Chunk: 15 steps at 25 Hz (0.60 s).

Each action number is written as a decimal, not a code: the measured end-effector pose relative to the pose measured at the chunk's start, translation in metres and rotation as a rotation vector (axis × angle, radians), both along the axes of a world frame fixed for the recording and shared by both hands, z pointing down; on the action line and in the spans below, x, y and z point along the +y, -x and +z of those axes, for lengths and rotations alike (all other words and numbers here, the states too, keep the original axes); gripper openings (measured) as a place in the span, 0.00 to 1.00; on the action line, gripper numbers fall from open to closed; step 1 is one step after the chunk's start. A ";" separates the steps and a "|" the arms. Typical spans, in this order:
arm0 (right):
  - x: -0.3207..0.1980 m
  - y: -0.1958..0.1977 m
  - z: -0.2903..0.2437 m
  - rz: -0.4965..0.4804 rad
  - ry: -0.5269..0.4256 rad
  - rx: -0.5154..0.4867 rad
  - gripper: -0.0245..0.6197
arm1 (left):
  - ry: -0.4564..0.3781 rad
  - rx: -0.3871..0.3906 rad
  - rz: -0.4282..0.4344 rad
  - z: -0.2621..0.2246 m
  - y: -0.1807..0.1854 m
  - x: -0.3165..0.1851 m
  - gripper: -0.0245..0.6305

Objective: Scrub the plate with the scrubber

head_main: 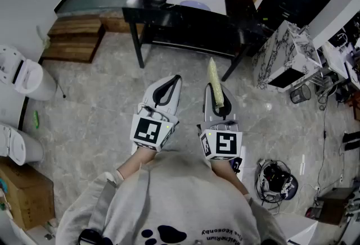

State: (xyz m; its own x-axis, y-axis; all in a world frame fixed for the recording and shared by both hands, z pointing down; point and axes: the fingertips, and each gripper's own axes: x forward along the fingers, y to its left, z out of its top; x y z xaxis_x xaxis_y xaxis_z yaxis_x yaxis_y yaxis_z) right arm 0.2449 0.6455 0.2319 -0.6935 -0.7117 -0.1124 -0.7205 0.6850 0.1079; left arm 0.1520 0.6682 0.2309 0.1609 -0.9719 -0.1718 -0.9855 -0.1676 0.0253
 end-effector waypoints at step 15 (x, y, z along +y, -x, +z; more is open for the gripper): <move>-0.011 -0.017 0.009 -0.048 0.004 -0.047 0.14 | 0.003 -0.019 -0.024 0.007 -0.020 -0.005 0.04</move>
